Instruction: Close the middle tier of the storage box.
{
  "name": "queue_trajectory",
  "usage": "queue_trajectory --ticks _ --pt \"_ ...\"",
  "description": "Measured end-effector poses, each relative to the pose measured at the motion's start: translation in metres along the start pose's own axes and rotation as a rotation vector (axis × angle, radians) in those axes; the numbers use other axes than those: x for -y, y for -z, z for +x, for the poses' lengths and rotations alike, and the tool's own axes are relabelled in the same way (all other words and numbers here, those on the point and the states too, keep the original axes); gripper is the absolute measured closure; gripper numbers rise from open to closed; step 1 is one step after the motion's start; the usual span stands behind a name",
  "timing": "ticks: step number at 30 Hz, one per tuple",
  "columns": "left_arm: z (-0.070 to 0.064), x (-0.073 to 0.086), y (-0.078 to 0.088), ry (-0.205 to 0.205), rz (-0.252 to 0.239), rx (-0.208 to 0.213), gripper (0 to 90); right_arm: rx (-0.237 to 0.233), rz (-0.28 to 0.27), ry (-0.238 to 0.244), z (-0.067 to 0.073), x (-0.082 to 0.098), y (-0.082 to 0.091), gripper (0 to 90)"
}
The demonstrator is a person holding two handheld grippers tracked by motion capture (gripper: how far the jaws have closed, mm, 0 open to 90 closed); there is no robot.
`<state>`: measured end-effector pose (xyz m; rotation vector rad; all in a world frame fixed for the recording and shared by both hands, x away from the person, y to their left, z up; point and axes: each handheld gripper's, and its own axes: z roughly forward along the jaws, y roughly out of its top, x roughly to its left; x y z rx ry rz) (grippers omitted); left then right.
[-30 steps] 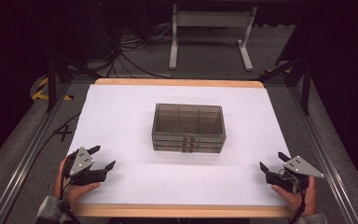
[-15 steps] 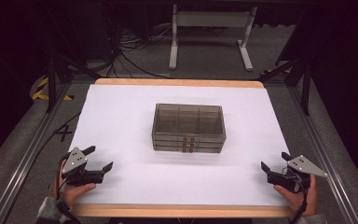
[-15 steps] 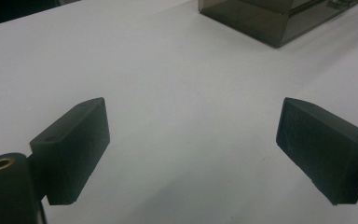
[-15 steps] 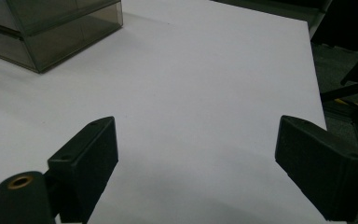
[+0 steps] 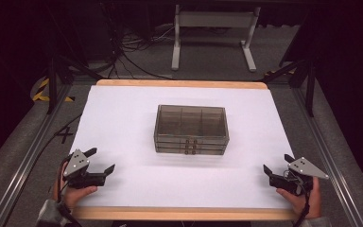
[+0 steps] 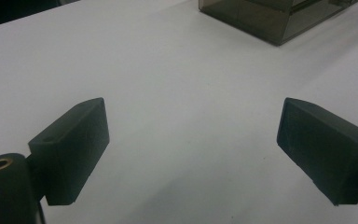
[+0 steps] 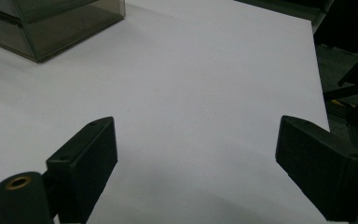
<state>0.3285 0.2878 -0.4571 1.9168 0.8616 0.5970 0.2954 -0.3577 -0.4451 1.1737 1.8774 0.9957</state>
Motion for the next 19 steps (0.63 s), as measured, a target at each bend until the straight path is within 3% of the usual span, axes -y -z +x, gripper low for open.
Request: queue_trajectory --ticks 19 --pt "0.0004 -0.0008 -0.0007 0.005 0.002 -0.003 10.0 -0.005 0.001 -0.005 -0.0008 0.0000 0.0000 13.3"
